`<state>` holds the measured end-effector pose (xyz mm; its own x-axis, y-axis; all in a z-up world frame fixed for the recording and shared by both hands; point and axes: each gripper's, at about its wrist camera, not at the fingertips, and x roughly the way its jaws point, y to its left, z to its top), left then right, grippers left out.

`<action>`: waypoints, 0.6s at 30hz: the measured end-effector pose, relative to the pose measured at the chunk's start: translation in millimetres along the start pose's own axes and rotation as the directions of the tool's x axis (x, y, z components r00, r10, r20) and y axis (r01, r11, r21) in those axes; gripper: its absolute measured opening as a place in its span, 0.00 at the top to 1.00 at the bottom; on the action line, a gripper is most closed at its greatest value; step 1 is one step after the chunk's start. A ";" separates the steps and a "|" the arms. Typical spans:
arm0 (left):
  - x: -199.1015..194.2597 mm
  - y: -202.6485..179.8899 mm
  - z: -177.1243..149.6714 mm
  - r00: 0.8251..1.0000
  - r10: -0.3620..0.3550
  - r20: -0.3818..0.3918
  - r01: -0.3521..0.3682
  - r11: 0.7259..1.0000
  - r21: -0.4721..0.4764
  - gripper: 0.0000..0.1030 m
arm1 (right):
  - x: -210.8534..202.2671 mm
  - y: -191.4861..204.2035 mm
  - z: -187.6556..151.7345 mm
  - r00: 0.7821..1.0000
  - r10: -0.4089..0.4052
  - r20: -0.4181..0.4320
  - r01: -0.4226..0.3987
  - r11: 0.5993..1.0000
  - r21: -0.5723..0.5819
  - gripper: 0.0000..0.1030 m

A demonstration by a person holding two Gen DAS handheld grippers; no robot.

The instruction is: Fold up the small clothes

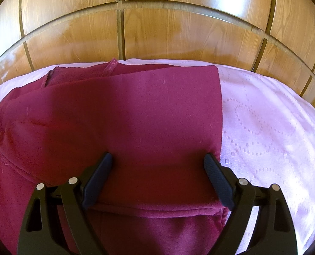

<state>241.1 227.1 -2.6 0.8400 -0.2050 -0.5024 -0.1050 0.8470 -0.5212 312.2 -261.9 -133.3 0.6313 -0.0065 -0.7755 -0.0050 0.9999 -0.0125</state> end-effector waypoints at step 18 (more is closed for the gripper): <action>52.5 -73.0 -129.3 0.962 0.017 -0.272 0.032 0.984 0.173 0.72 | -48.7 29.4 31.6 0.933 0.360 0.005 -0.358 0.926 0.119 0.18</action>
<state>224.0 91.1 -80.2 0.6615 -0.3165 -0.6799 0.0154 0.9121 -0.4096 305.8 -231.9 -76.0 0.5907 0.3541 -0.7251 -0.1384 0.9297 0.3412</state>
